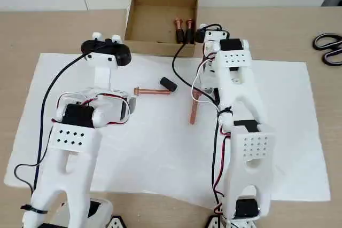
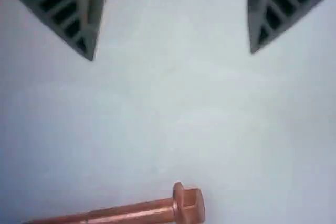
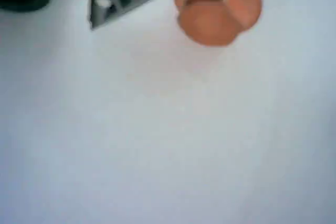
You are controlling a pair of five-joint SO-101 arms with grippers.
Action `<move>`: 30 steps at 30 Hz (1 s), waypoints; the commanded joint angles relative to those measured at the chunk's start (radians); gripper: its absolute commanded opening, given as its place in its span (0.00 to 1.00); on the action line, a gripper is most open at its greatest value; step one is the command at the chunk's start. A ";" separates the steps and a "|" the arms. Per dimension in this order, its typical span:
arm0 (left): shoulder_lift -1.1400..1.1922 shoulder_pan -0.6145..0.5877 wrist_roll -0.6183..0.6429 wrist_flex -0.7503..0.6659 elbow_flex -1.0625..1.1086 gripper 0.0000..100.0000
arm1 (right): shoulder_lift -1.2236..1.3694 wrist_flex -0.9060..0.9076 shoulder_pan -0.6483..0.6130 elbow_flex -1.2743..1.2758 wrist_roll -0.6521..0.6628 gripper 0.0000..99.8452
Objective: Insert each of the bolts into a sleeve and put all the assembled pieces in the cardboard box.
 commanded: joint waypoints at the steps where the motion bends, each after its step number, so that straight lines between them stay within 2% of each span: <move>1: -0.008 0.008 -0.003 -0.015 -0.002 0.18 | -0.012 0.022 -0.007 -0.040 0.006 0.19; 23: -0.006 0.005 -0.003 -0.015 -0.002 0.18 | 0.004 0.044 -0.010 -0.035 0.002 0.19; 30: -0.006 0.005 -0.003 -0.015 -0.002 0.18 | 0.094 0.038 -0.008 -0.040 -0.015 0.19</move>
